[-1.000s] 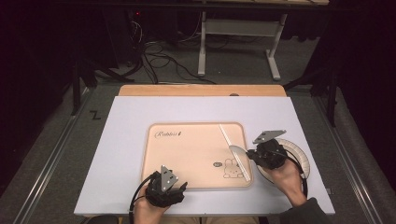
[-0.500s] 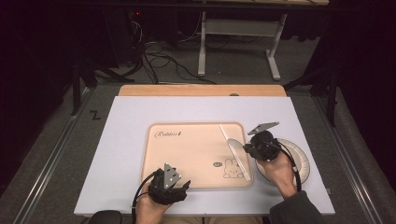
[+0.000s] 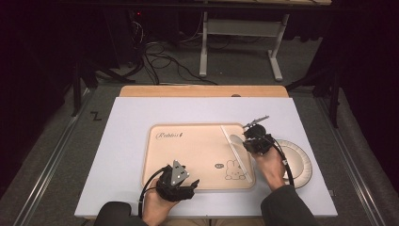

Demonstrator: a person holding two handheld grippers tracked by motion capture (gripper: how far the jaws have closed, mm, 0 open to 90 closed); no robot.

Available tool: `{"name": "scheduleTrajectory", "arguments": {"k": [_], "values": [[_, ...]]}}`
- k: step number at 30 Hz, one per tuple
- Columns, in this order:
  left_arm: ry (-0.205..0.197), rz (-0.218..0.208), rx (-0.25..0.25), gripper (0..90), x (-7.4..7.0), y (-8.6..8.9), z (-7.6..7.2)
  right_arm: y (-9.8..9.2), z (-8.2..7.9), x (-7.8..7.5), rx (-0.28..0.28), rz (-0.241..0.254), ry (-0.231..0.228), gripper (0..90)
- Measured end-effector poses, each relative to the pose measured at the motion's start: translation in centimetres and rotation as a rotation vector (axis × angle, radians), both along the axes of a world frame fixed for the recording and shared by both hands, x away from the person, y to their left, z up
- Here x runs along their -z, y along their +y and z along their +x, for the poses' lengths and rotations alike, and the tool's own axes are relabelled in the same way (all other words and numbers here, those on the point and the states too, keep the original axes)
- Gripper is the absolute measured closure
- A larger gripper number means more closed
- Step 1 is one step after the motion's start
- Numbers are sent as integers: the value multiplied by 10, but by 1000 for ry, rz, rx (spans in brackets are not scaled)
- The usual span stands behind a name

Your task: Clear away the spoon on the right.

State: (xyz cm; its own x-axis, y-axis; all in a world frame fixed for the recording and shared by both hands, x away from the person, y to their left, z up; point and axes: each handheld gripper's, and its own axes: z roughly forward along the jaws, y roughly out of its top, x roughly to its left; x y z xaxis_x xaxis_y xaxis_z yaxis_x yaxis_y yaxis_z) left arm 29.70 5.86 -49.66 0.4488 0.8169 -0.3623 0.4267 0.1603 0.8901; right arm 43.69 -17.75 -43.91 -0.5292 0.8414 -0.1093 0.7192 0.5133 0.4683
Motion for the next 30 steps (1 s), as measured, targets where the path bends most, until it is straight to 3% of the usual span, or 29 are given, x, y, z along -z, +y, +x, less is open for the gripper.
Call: {"name": "scheduleTrajectory", "arguments": {"k": [13,19,30], "values": [[-3,4,-37,334,1,6,-5,6,21,10,53,-28,46,853],[-7,0,-64,334,0,12,-9,9,29,12,53,-50,60,854],[-13,-3,-107,335,1,19,-16,15,42,22,59,-47,95,854]]}}
